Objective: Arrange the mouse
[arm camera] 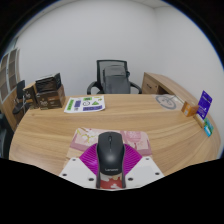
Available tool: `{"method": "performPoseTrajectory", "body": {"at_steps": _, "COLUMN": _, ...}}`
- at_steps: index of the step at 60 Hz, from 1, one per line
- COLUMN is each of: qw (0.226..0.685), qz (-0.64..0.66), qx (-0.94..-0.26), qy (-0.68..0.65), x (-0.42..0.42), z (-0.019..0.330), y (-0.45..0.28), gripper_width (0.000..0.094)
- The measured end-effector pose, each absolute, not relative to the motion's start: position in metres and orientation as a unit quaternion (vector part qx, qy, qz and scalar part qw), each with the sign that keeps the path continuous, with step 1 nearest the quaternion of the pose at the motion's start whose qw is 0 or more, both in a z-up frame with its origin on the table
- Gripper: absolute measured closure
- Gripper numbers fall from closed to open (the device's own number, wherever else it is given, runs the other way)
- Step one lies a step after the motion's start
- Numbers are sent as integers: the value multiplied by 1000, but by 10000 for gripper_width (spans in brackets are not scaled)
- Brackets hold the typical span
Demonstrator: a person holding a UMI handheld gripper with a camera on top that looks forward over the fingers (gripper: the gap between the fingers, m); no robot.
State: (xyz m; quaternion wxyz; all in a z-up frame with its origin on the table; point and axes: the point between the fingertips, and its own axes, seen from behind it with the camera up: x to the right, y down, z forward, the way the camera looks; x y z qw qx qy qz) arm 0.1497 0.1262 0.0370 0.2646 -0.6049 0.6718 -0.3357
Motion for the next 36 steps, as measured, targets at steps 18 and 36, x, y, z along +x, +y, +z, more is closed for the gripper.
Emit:
{"method": "performPoseTrajectory", "body": {"at_steps": 18, "qw": 256, "qz": -305, "qx": -605, "qy": 690, "x": 151, "z": -14, "y": 127, "gripper_width": 645}}
{"method": "performPoseTrajectory", "body": {"at_steps": 36, "qw": 247, "qz": -301, "qx": -601, "qy": 698, "x": 137, "z": -3, "y": 123, "gripper_width": 99}}
